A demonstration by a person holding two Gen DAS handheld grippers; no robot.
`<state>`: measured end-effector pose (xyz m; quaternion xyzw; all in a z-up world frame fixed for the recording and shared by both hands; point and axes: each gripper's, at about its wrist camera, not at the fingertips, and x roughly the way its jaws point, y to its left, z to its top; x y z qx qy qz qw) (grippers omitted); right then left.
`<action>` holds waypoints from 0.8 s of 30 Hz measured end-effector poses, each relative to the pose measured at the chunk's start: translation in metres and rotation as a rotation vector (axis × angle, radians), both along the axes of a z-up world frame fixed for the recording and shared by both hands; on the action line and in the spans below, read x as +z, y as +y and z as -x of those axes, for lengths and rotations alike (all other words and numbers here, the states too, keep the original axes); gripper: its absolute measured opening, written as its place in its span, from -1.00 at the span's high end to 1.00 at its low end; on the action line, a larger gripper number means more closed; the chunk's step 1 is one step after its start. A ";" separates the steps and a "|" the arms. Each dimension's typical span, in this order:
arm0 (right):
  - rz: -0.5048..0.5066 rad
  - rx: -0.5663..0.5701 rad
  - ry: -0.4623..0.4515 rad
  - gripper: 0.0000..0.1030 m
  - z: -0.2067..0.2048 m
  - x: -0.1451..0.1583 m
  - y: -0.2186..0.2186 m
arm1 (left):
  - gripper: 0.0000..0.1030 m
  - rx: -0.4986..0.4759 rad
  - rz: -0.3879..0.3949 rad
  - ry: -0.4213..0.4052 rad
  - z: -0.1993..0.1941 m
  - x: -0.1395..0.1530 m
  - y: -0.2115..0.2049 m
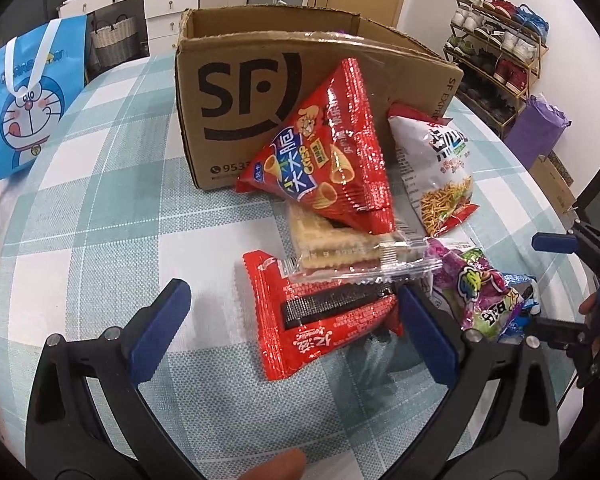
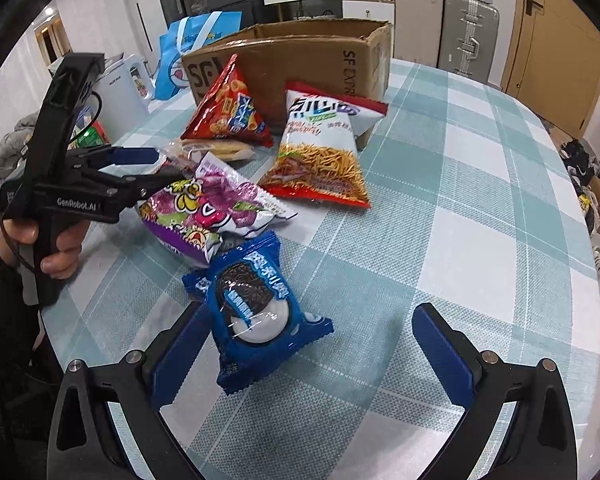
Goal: Organize snacks
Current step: 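Grasp the red wafer pack with the left gripper while the right grasps the blue Oreo pack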
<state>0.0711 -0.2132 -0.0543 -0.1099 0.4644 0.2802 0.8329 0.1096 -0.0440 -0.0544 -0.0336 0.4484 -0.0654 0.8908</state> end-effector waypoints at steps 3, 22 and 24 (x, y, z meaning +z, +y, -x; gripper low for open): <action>0.020 0.021 0.004 -0.99 0.002 -0.005 0.005 | -0.99 0.002 0.023 0.013 -0.001 -0.003 0.004; 0.019 -0.019 -0.057 0.05 -0.006 -0.005 0.009 | -0.97 -0.035 -0.018 0.015 0.002 -0.012 -0.009; 0.016 -0.047 -0.067 0.09 -0.009 -0.003 0.007 | -0.97 -0.036 -0.025 0.014 0.002 -0.013 -0.011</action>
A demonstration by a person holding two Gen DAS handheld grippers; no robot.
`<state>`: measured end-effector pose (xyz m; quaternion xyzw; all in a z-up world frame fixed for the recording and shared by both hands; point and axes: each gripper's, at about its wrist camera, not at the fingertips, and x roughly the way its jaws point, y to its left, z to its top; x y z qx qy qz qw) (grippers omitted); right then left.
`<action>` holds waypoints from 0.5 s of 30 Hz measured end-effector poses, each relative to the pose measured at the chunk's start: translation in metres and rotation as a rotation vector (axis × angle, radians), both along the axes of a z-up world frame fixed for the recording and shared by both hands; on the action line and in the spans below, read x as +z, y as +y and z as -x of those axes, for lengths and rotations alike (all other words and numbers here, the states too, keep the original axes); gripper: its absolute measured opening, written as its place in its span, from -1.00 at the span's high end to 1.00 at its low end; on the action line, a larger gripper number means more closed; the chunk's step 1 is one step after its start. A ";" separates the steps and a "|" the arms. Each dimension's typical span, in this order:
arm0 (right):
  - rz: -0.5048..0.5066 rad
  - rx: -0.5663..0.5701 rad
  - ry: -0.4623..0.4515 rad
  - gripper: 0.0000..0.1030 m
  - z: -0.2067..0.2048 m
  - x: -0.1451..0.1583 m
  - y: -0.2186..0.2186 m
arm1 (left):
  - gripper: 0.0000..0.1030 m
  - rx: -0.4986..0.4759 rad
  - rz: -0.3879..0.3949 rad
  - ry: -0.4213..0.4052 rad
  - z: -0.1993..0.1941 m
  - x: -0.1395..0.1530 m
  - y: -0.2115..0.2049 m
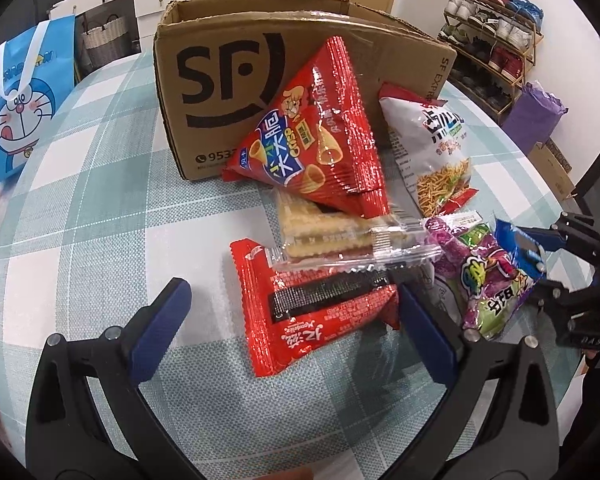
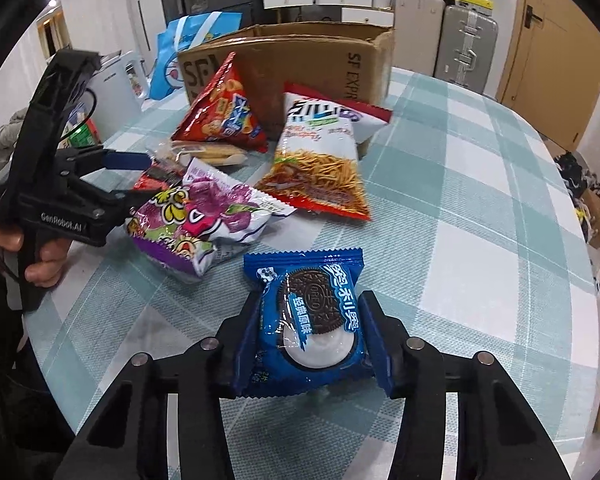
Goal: Organize snacks
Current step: 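Grasp the red wafer pack with the left gripper while the right grasps the blue Oreo pack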
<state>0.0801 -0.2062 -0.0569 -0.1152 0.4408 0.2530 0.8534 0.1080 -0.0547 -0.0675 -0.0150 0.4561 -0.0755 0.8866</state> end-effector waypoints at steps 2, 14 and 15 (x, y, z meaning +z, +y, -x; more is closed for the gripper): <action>-0.006 -0.019 -0.005 0.11 -0.002 0.002 -0.002 | -0.97 -0.001 -0.010 0.000 0.000 0.000 -0.002; -0.042 -0.091 -0.019 0.11 -0.012 0.005 0.003 | -0.92 0.011 -0.060 -0.003 -0.002 -0.003 -0.015; -0.042 -0.095 -0.018 0.11 -0.013 0.005 0.004 | -0.87 0.013 -0.065 -0.006 -0.002 -0.003 -0.015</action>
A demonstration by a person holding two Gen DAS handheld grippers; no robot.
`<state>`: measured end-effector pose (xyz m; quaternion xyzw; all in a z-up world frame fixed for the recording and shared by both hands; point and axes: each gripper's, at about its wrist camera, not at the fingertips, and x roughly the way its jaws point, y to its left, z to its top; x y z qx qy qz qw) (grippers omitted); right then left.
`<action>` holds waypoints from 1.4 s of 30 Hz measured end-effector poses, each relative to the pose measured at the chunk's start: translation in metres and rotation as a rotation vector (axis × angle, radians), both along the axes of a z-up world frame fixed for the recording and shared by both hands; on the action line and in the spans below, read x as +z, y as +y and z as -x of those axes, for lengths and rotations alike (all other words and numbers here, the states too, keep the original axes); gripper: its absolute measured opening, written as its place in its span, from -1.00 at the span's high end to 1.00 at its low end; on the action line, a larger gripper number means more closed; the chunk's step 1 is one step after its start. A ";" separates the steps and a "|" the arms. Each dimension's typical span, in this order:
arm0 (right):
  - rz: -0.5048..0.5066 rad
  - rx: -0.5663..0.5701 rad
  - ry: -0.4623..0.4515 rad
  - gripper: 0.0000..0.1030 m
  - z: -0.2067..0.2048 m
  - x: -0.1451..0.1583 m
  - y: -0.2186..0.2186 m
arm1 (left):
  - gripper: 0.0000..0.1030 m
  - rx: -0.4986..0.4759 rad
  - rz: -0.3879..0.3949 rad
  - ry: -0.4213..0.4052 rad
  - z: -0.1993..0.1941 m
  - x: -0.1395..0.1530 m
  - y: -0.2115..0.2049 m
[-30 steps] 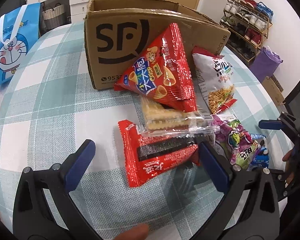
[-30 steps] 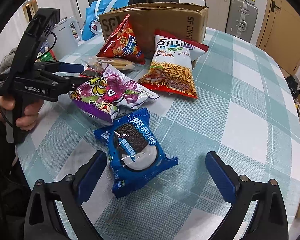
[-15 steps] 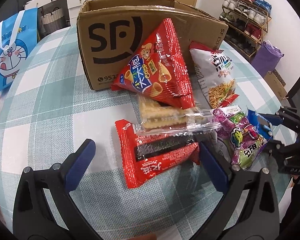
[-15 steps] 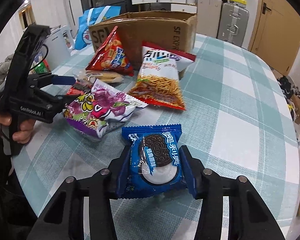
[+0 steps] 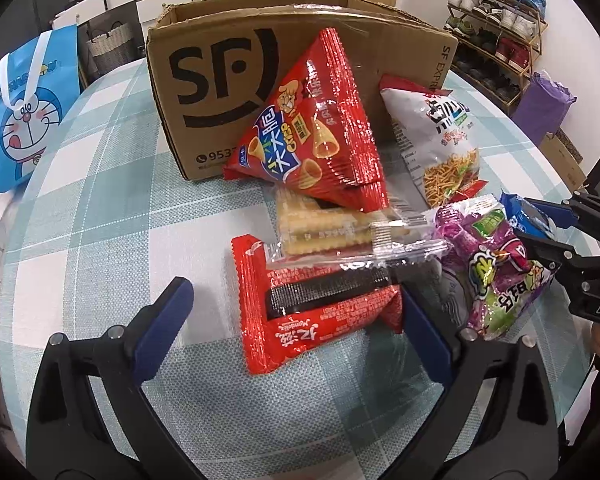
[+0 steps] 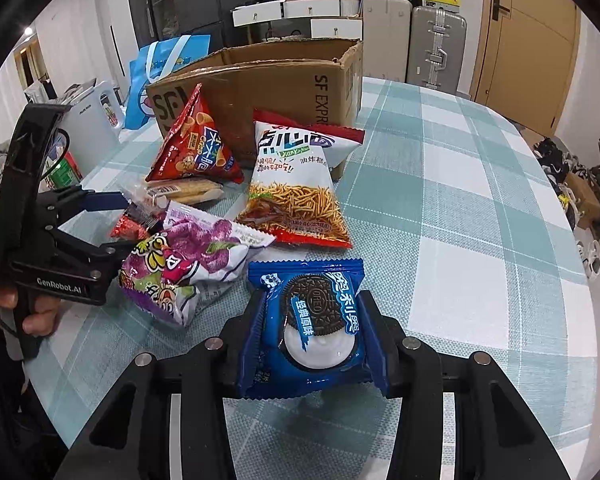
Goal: Organize snacks
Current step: 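Grasp the red wafer pack with the left gripper while the right grasps the blue Oreo pack, then carry both packs into the cardboard box and open both grippers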
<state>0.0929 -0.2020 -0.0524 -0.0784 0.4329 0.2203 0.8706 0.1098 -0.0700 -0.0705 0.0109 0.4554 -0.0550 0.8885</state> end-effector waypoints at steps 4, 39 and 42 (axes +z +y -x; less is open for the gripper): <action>-0.009 -0.010 -0.001 0.12 -0.001 0.000 0.003 | -0.53 0.007 -0.018 -0.021 0.003 0.002 -0.001; -0.077 0.005 -0.017 0.33 0.003 0.012 -0.002 | 0.03 -0.028 -0.009 -0.052 0.045 0.009 0.014; -0.082 0.016 0.009 0.12 0.004 0.008 -0.003 | 0.02 -0.030 -0.008 -0.050 0.044 0.009 0.014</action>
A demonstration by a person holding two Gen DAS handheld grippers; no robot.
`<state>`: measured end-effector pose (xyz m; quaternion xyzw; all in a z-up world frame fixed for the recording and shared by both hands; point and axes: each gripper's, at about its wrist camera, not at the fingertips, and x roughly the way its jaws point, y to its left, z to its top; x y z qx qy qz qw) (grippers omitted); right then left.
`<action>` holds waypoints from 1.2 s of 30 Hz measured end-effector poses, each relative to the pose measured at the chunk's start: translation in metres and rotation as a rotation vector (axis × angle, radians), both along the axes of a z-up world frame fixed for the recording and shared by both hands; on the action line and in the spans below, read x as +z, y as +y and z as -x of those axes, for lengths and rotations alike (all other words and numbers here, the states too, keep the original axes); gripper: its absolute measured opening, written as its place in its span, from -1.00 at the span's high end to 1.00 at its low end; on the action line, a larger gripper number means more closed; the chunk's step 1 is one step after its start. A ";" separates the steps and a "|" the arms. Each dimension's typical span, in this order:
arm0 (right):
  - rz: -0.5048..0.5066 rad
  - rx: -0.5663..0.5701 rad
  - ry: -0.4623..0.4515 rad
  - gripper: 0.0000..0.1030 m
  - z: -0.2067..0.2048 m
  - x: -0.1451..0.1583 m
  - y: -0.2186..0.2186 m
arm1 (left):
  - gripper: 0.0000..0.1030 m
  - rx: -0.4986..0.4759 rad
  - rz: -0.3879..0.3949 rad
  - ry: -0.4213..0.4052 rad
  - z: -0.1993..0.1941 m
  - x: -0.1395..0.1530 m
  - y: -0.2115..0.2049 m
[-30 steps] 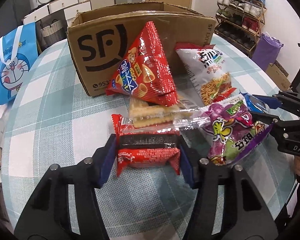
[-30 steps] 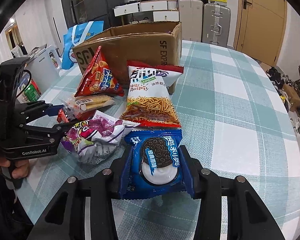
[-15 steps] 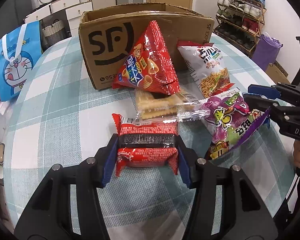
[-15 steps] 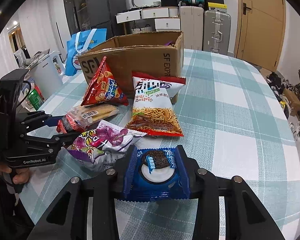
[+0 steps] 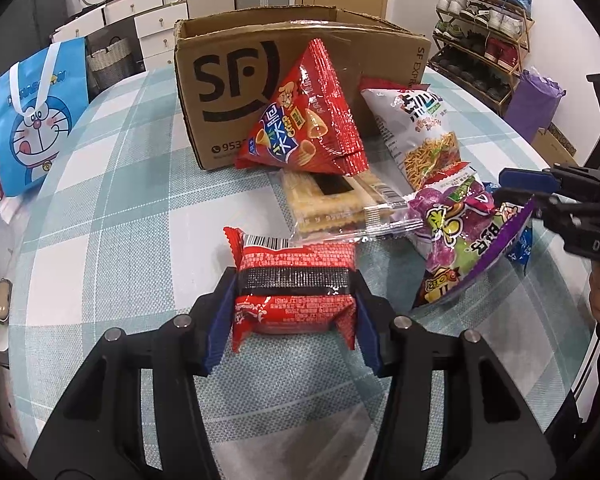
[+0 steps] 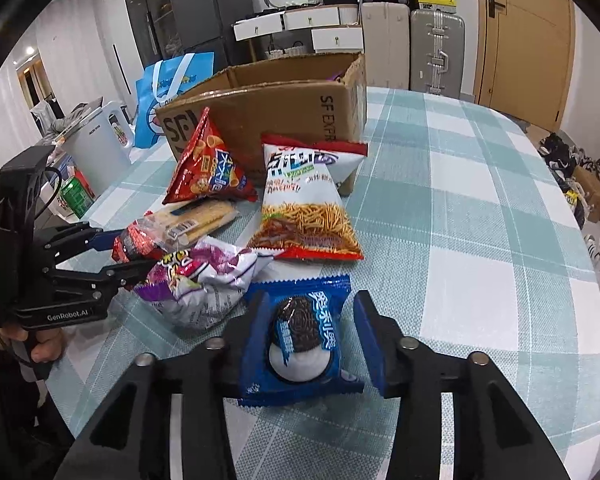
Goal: Organize snacks
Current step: 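Carry both packs into the cardboard box and open both grippers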
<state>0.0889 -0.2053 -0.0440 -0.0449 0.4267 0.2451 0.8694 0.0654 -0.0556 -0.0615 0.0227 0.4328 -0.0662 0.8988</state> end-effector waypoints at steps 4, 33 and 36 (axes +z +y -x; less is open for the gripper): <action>0.007 0.033 0.025 0.08 0.001 -0.005 0.005 | 0.02 -0.002 0.010 0.004 -0.001 0.000 0.001; -0.008 -0.021 -0.121 0.13 0.011 0.030 -0.002 | 0.05 0.045 0.059 -0.064 0.020 0.021 0.022; -0.026 -0.021 -0.141 0.13 0.013 0.036 0.000 | 0.05 0.053 0.062 -0.078 0.023 0.027 0.025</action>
